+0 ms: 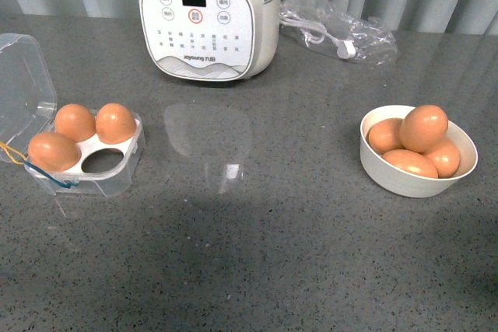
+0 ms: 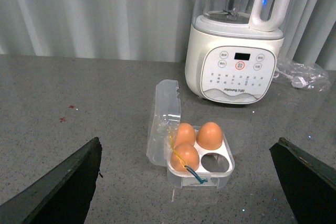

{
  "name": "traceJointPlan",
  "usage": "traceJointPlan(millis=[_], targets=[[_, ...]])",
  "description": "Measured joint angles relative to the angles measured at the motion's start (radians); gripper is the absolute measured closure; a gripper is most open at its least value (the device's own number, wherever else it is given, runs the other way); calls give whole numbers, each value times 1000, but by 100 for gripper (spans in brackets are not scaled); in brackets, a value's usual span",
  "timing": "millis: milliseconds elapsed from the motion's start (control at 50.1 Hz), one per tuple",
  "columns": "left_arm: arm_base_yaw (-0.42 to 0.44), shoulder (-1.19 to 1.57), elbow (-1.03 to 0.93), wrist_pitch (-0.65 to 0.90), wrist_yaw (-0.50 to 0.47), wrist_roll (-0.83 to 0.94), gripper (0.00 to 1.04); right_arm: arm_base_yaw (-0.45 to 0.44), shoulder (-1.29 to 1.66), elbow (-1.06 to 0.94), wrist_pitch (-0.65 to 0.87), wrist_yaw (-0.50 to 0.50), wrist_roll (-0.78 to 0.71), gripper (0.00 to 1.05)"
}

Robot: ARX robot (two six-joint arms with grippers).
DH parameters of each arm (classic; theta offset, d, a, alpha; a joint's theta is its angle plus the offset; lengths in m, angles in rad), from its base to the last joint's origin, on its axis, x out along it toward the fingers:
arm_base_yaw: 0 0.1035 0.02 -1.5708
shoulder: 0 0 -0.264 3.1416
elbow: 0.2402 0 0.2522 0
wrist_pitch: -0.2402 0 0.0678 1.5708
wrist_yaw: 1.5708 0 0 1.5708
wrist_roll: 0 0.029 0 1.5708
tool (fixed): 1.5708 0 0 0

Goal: Put egg into box

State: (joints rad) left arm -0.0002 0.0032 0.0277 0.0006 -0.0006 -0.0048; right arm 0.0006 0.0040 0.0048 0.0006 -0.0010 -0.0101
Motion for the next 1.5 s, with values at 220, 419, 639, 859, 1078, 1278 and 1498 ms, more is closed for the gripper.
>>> traceJointPlan(millis=[220,419,639,859,1078,1278,1498], targets=[[0,0,0,0,0,0,7,0,0,0,0,0,0,7],[0,0,0,0,0,0,7,2,2,0,-3,10,-8,7],[0,0,0,0,0,0,7,28,651,307,-6,68,-165,7],[0,0,0,0,0,0,7,78,1092,632,-174,-6,-99,7],[0,0,0,0,0,0,7,176,1391,909,-294,-23,-42,7],[0,0,0,0,0,0,7,182,1606,1040,-383,-43,-2,7],[0,0,0,0,0,0,7,183,1719,1101,-370,-29,-8,7]])
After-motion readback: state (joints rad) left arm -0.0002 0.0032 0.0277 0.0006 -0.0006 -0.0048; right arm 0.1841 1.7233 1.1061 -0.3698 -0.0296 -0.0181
